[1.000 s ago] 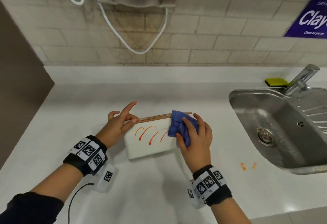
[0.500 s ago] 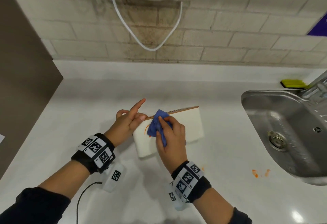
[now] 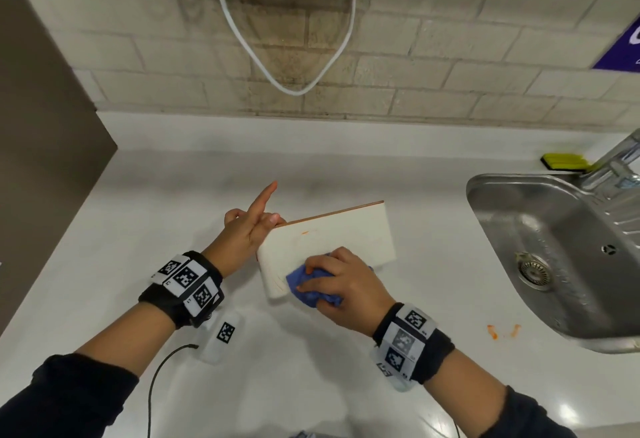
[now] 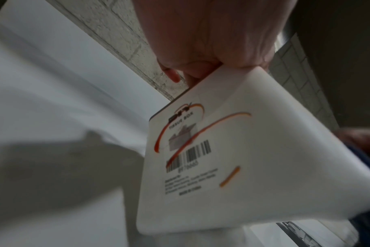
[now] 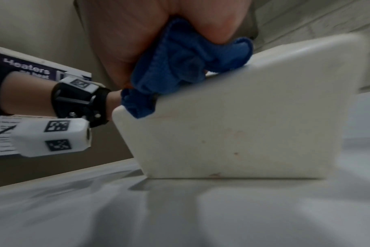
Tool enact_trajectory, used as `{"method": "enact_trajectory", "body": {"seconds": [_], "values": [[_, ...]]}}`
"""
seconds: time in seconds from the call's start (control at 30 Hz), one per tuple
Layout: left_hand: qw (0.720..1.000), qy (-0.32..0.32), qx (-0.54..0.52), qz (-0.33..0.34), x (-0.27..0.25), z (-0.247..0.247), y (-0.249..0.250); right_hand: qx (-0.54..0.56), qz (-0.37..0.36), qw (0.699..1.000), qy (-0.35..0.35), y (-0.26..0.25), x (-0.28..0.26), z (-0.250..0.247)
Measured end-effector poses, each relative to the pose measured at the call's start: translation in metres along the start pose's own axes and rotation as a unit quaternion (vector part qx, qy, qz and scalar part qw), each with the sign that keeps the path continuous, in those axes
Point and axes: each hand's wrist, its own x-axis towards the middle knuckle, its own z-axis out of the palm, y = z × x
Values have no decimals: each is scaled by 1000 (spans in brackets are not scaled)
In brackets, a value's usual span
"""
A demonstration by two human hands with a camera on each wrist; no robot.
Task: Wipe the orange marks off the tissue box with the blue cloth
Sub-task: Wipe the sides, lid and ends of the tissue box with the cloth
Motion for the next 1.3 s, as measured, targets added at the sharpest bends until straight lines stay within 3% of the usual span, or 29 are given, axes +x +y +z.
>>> {"method": "enact_trajectory", "body": {"seconds": [0.13, 0.23, 0.3, 0.4, 0.47, 0.53, 0.8, 0.87, 0.93, 1.0, 1.07, 1.13, 1.2, 1.3], "values": [[1000, 8, 2, 1, -3, 3, -2, -32, 69, 997, 3, 16, -27, -24], [1000, 18, 7, 6, -2, 5, -6, 62, 182, 981, 33, 15, -44, -43], [1000, 21, 6, 0, -3, 6, -6, 135, 236, 962, 15, 8, -51, -56], [1000, 25, 12, -2, -2, 4, -6, 125, 233, 964, -15, -10, -56, -68], [999, 26, 21, 6, -2, 4, -6, 81, 196, 977, 10, -21, -54, -72], [999, 25, 26, 15, -4, 4, -4, 109, 183, 975, 62, -30, -51, -76], [1000, 19, 15, 3, -9, 4, 2, 328, 205, 890, 240, -57, -40, -102], [1000, 20, 16, 6, -8, 4, 1, 446, 197, 845, 218, -60, -34, -96], [1000, 21, 21, 7, -7, 4, 0, 526, 236, 805, 140, -59, -30, -80], [1000, 19, 21, 3, -6, 3, -1, 460, 308, 832, 42, -48, -32, -57], [1000, 18, 23, 0, -5, 3, -1, 300, 319, 898, 28, -30, -46, -34], [999, 14, 29, 3, -5, 2, -1, 113, 324, 939, 22, -15, -65, -20], [999, 14, 29, 8, -6, 1, 1, -3, 334, 943, 15, -10, -73, -13], [999, 14, 28, 10, -8, 1, 4, -21, 290, 957, -29, -16, -70, -6]]}}
